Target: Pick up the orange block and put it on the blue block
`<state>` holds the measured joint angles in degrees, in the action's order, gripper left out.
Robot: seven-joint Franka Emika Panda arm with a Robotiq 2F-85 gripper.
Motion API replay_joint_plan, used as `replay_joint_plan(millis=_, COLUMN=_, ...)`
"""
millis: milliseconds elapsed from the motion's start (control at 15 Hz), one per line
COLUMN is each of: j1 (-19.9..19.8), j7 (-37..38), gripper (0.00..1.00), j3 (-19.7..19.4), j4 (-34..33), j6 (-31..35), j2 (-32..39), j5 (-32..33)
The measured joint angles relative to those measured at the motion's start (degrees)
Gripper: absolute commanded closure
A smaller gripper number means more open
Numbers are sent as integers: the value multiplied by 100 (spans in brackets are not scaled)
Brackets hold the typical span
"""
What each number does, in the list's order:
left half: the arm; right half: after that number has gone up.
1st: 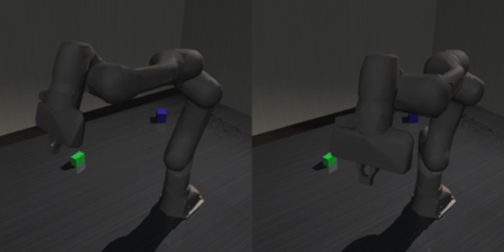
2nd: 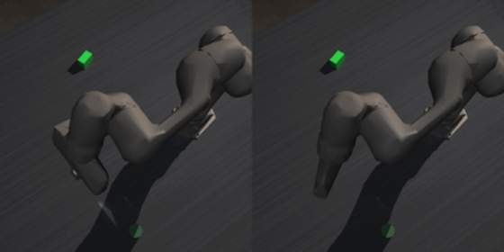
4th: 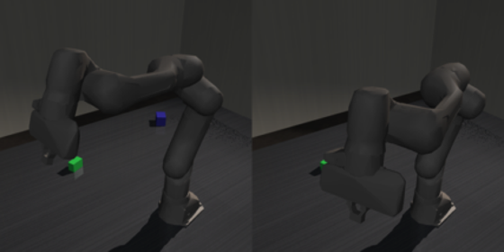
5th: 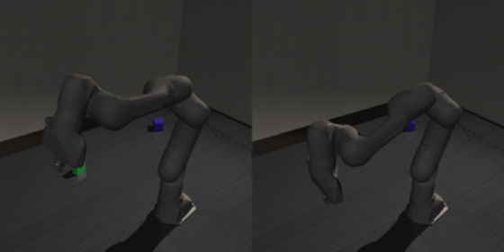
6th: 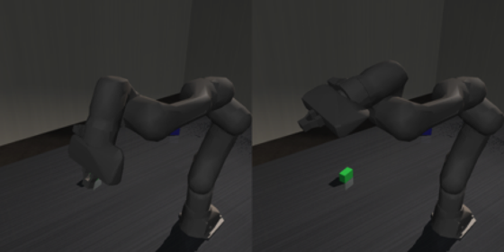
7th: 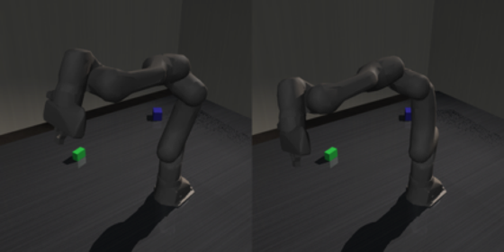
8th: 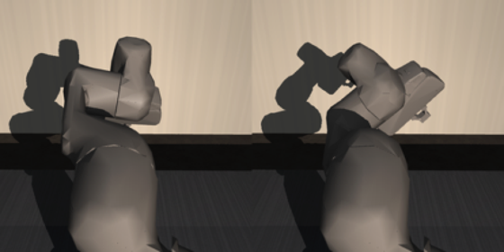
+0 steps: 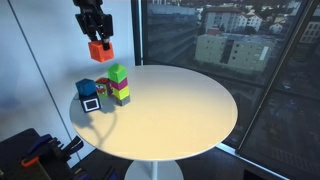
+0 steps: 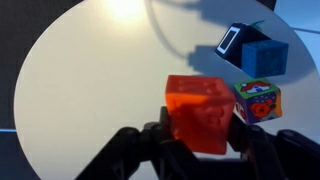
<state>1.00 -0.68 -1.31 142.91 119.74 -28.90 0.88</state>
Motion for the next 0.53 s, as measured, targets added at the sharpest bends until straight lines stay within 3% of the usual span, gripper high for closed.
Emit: replay_joint_plan(millis=533, j1=147, j7=67, gripper=71, j3=336, j4=80, j6=4, j2=-19, j5=-20)
